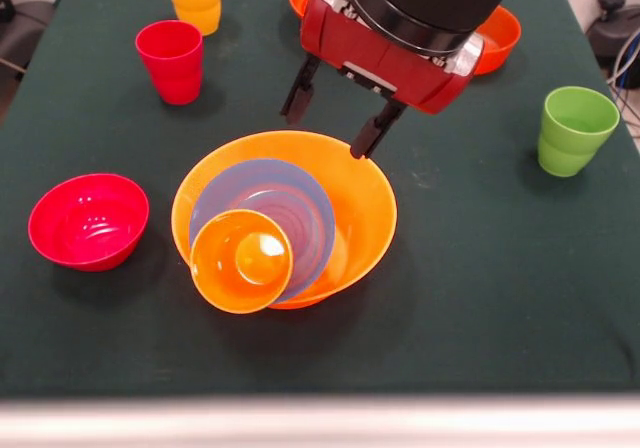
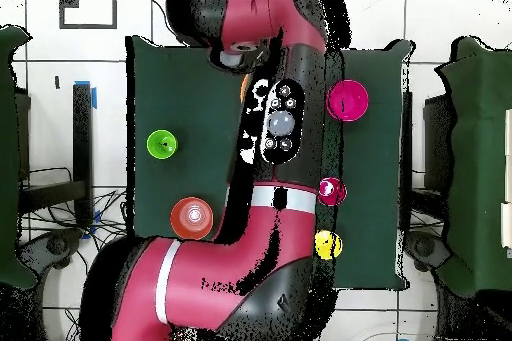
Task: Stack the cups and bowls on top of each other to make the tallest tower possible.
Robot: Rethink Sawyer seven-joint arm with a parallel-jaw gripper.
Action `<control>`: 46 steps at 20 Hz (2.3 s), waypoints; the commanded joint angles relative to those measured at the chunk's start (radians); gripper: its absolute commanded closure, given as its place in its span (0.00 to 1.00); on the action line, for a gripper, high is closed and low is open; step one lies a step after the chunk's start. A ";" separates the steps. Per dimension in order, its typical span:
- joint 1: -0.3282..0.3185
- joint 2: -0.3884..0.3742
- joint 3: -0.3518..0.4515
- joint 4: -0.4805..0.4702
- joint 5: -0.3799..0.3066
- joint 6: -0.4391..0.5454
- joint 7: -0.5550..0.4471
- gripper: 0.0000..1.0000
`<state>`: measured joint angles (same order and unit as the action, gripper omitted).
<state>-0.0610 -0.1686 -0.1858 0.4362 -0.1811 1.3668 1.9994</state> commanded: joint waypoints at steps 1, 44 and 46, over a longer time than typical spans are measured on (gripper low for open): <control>-0.038 -0.069 0.069 0.250 -0.027 -0.124 -0.250 0.00; -0.082 -0.070 0.131 0.503 -0.036 -0.421 -0.139 0.00; -0.081 -0.069 0.133 0.490 -0.032 -0.406 -0.141 0.00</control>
<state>-0.1517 -0.2600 -0.1757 0.8482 -0.1819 0.9810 1.9994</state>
